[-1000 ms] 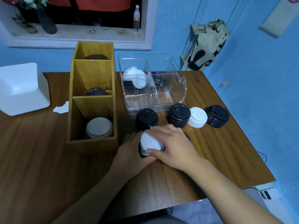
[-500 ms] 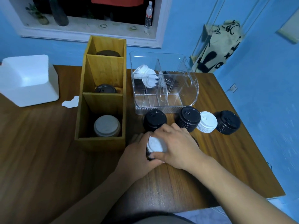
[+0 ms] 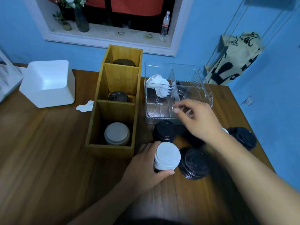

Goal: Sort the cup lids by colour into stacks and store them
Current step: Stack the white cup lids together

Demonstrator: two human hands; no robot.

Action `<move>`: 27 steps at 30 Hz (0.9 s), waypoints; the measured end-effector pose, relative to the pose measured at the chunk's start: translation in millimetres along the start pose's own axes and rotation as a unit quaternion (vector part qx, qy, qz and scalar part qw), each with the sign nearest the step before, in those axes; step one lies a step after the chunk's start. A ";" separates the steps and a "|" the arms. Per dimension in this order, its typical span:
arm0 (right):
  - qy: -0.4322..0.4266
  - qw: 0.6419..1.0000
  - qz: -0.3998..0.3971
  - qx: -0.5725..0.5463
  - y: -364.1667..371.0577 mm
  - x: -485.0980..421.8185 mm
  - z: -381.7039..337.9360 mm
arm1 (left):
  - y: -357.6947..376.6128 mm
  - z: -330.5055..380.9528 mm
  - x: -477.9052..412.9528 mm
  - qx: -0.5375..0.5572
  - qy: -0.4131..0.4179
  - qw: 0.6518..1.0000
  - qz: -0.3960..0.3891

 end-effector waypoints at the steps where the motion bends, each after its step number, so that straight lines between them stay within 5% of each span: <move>1: -0.001 1.000 -0.005 0.017 3.2 -19.1 2.2 | 0.1 -0.1 -0.3 0.001 -0.002 1.000 -0.003; 8: -0.051 0.985 -0.078 0.144 61.0 -128.6 8.8 | -0.5 0.3 -2.6 -0.001 -0.006 1.000 -0.003; 19: 0.019 0.959 -0.226 0.172 105.9 -195.4 2.1 | -2.8 2.5 -4.3 -0.008 -0.008 1.000 -0.003; 27: -0.003 0.981 -0.126 0.148 97.0 -188.8 3.7 | -2.1 1.7 -3.8 -0.015 -0.010 1.000 -0.002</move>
Point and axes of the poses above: each hand's wrist, its own x-axis away from the middle knuckle, its own y-axis out of the palm, z = x × y, the point moved 1 cm from there along -x, towards the middle knuckle, and after that the axes turned 14 degrees about z, right-handed, at the moved point
